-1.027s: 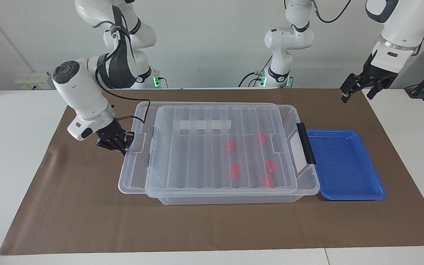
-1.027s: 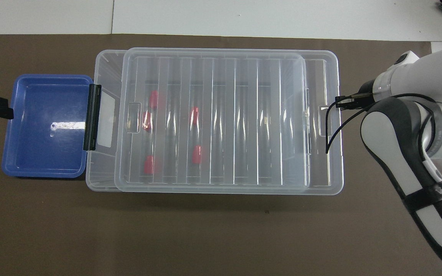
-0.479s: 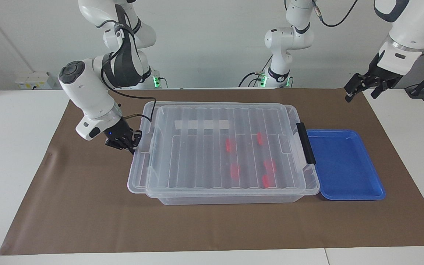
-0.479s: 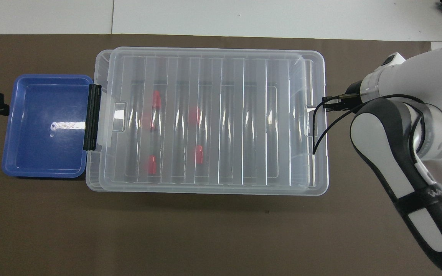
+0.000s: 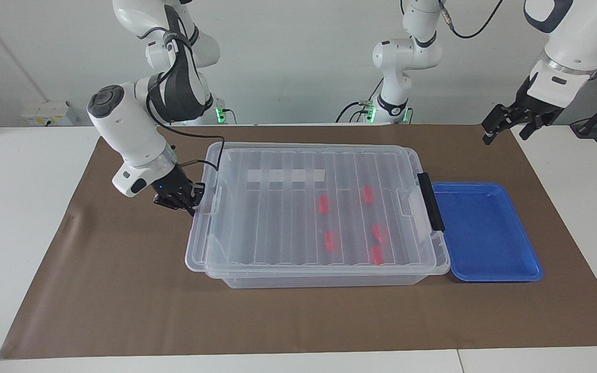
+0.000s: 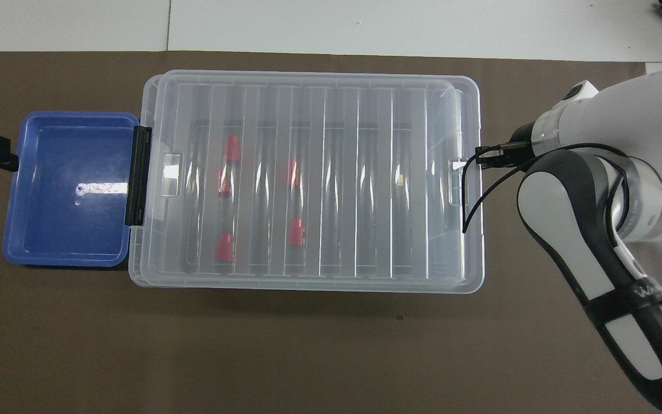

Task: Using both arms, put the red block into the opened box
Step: 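Open the right gripper to release the lid handle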

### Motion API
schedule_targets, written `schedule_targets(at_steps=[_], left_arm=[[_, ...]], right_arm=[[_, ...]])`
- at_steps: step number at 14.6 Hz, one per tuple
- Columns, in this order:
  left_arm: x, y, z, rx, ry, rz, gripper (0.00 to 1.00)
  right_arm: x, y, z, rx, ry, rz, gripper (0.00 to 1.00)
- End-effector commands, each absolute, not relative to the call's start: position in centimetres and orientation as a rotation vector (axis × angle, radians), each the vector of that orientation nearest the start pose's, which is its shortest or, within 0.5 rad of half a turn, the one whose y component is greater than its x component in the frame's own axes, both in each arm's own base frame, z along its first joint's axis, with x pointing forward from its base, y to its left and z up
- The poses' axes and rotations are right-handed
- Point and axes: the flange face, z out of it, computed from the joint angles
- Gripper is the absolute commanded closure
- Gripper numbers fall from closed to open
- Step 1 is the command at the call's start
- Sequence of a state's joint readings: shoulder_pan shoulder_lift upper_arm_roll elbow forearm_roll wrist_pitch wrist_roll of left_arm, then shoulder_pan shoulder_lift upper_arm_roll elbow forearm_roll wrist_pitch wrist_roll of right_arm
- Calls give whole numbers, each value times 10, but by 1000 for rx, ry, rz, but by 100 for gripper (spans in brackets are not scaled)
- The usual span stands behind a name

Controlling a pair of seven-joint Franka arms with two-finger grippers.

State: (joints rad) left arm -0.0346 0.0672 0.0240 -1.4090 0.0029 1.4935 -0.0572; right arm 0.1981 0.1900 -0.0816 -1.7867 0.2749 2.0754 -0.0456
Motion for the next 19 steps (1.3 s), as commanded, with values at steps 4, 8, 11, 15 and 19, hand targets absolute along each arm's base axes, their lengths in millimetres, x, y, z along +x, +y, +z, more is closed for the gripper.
schedule_targets(at_steps=[4, 8, 11, 15, 19], left_arm=[[556, -11, 665, -3148, -55, -79, 0], [553, -11, 661, -3148, -55, -65, 0], [551, -7, 662, -3146, -62, -70, 0], [550, -3, 662, -3147, -74, -63, 0], [551, -3, 664, -3147, -79, -77, 0]], right_arm=[[613, 94, 454, -2864, -9, -134, 100], [612, 94, 453, -2864, -12, -130, 100], [611, 94, 453, -2865, -17, -133, 100], [615, 75, 459, -2952, -52, -153, 100], [607, 39, 492, -3093, -88, -209, 0]])
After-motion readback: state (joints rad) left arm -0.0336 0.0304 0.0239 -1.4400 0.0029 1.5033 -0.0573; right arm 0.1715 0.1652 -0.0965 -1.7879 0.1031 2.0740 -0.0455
